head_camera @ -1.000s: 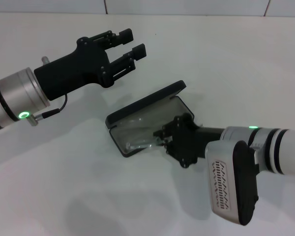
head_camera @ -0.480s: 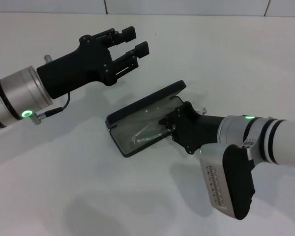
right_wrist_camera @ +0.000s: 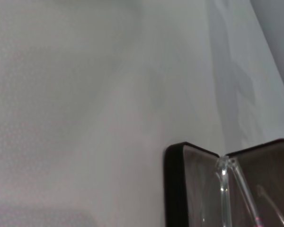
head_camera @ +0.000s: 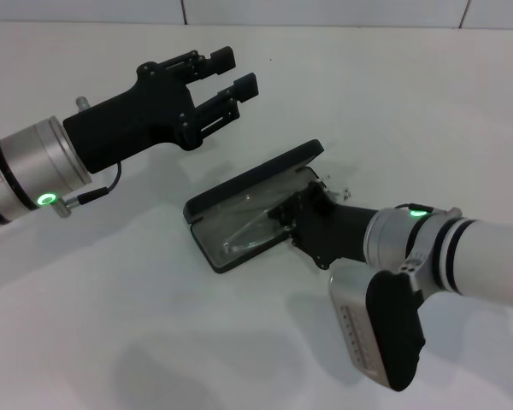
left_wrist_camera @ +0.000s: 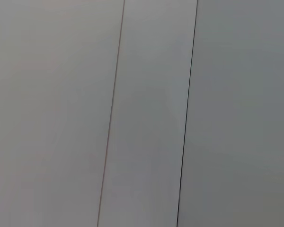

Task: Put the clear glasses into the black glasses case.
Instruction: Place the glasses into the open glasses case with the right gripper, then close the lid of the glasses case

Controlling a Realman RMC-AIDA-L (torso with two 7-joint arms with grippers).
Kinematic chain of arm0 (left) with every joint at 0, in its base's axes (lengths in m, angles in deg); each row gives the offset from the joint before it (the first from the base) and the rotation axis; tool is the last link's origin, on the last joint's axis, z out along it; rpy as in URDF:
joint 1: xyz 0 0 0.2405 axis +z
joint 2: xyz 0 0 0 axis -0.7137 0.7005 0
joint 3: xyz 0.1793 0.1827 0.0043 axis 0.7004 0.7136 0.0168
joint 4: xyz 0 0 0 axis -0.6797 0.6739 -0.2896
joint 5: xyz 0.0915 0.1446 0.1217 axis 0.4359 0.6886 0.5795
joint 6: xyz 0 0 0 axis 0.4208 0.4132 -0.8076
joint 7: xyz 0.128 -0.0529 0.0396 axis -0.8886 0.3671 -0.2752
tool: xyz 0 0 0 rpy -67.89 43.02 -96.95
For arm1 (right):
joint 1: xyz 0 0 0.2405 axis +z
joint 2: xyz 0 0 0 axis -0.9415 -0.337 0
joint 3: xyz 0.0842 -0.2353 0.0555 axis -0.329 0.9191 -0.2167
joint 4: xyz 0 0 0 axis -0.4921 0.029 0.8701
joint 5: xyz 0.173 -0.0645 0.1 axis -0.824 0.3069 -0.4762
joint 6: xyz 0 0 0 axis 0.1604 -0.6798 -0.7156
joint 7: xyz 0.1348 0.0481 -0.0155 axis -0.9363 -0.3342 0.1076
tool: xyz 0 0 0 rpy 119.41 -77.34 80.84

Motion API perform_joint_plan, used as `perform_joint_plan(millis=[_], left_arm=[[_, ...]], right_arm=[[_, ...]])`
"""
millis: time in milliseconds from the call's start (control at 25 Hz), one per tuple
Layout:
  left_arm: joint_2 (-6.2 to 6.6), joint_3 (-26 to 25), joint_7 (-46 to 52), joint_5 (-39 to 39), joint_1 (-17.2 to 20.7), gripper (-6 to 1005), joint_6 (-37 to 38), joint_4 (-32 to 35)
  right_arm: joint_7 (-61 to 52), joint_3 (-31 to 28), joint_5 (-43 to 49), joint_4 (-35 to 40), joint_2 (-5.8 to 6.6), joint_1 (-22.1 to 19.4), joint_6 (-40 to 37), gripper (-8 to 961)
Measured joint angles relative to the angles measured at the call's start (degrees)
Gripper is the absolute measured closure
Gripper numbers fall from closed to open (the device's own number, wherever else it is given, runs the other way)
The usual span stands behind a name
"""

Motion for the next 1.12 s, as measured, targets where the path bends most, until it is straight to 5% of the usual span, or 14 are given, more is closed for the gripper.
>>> perform_joint_plan(millis=[640,960,1120], left_arm=[[0.05,0.00,0.00,0.36,0.67,495,0.08,0.02],[0.37,0.05,0.36,0.43,1.42,496,0.27,0.07],[0.44,0.06,1.32,0.43,1.14,496,-2.51,0.05]], right_arm=[[-0.65,1.37,-3.38,2.39,0.09,-1.38,0.69,753],[-6.08,-12.53,-4.44,8.14,0.35,-5.23,-19.42,615],[-8.17,-26.08,-10.51,7.21,0.48,-5.19,-37.68,616]])
